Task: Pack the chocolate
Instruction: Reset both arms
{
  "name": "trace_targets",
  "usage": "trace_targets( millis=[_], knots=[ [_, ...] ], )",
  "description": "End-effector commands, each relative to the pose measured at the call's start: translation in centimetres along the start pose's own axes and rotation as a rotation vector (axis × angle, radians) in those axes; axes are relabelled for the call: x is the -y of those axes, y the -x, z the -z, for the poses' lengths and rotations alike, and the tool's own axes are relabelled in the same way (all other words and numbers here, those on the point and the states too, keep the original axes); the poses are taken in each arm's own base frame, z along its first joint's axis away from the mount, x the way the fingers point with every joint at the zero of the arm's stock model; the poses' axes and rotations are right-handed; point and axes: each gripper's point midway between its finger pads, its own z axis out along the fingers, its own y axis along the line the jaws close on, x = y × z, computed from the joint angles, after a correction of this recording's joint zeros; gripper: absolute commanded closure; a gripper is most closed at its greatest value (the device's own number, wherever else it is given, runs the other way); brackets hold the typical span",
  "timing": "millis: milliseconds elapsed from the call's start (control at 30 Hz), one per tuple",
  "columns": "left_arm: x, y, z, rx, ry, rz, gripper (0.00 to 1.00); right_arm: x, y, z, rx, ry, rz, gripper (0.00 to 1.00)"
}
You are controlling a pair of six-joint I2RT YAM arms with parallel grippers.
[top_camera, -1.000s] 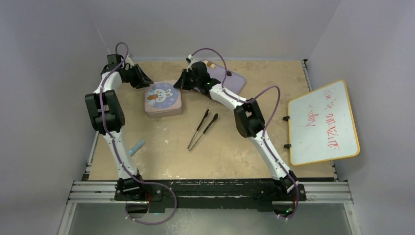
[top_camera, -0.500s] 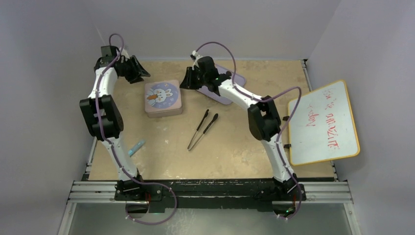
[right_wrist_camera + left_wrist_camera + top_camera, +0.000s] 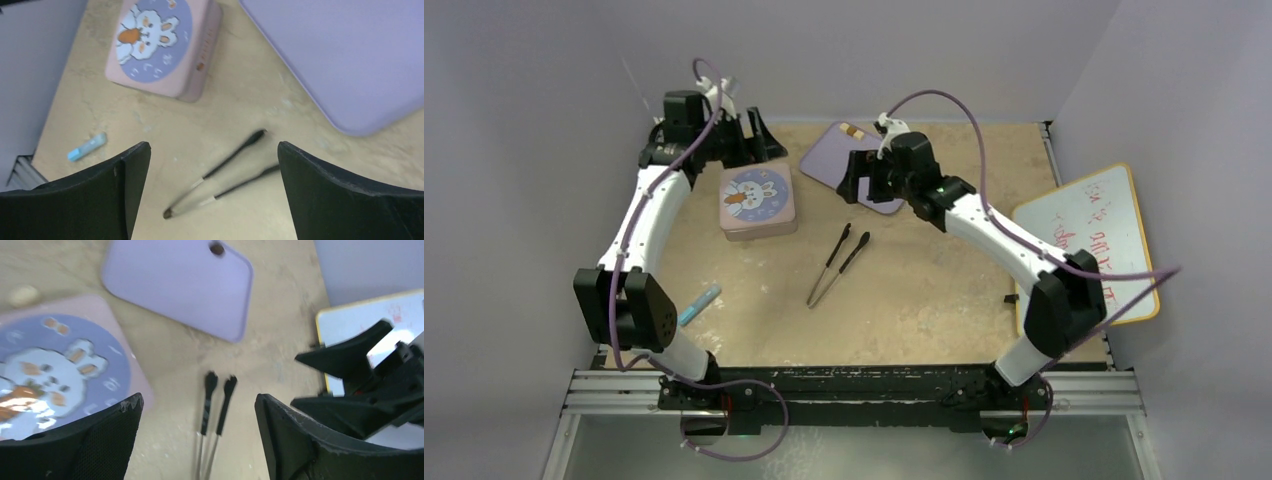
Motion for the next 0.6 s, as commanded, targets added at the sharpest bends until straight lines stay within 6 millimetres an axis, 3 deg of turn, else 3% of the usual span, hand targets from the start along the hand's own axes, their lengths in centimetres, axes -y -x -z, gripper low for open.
trace_targets(
  millis=[0, 133, 333, 567],
  knots=[
    [4.3, -3.3, 0.3, -0.017, -0.097, -0.077, 0.17, 2.7, -0.7, 4.6, 0.052, -0.137, 0.041, 0.01],
    [6.8, -5.3, 1.6, -0.005, -0.142, -0.114, 0.14, 4.8, -1.6, 8.3, 0.065, -0.268, -0.008, 0.01],
    [7.8, -6.4, 4.9, 0.09, -0.155, -0.153, 0.11, 5.9, -3.0, 12.4, 0.059, -0.335, -0.013, 0.01],
    [7.9, -6.5, 7.6, 0.213, -0.133, -0.209, 0.09, 5.2, -3.2, 14.3, 0.113, -0.283, -0.022, 0.01]
  ],
)
